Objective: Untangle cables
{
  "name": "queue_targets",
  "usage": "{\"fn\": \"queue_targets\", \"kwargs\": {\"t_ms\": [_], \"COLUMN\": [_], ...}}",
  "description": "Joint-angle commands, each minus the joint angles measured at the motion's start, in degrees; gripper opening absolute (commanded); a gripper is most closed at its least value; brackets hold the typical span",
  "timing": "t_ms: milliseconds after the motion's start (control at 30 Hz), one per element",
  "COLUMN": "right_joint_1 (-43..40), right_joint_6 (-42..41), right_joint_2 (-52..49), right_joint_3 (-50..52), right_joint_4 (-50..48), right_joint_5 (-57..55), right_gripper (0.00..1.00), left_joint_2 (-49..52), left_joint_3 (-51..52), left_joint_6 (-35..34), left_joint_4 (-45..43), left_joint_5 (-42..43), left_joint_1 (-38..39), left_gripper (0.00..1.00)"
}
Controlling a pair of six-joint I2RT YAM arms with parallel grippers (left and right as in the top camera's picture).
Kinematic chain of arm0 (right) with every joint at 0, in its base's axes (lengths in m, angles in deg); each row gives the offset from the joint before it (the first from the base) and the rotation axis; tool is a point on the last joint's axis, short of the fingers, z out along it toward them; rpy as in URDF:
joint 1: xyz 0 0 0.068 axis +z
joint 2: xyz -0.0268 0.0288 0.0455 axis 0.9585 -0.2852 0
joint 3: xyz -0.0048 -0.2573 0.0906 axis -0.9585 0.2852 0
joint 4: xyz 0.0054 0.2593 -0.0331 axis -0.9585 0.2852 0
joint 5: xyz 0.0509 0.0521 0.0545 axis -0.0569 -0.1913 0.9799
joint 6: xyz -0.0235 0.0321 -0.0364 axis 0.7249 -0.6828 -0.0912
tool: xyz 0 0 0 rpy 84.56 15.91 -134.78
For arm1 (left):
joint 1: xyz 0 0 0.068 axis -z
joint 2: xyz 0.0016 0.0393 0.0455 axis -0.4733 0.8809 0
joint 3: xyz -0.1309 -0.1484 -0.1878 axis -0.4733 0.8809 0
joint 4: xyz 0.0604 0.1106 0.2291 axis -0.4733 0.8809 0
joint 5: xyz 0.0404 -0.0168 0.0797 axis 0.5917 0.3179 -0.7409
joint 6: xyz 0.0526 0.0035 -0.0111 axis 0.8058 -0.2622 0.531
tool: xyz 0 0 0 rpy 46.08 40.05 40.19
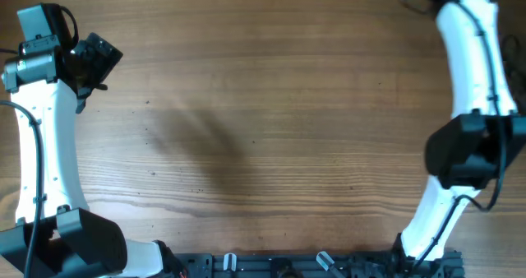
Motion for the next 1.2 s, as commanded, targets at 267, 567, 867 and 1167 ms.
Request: {"fn": "queue_targets", "kwargs": {"t_ms": [267, 567, 867, 1167], "right_joint_1": [-22.9, -22.8, -6.6, 5.1], "right_joint_6": [2.8, 10.2, 23.7, 15.9], "right_joint_2": [-9.8, -5.2, 25.4, 37.6], "right_joint_3": [0.0, -0.1, -0.1, -0.1], "right_joint_4": [2.3, 4.3, 22.0, 39.8], "right_joint_5": [-7.4, 12.0, 18.5, 16.4], "right_gripper": [0.11, 1.00, 1.00, 1.00], "left_joint_2": [-0.1, -0.1, -0.1, -0.1], "left_joint_3": [-0.3, -0.3, -0.3, -0.3], "left_joint_6": [-0.5, -0.5, -0.5, -0.5], "left_joint_4": [-0.1, -0.1, -0.1, -0.1], "left_joint_5": [-0.5, -0.5, -0.5, -0.5], "left_joint_1": [-0.1, -0.1, -0.1, -0.1], "left_gripper": [1.00, 1.00, 1.00, 1.00]}}
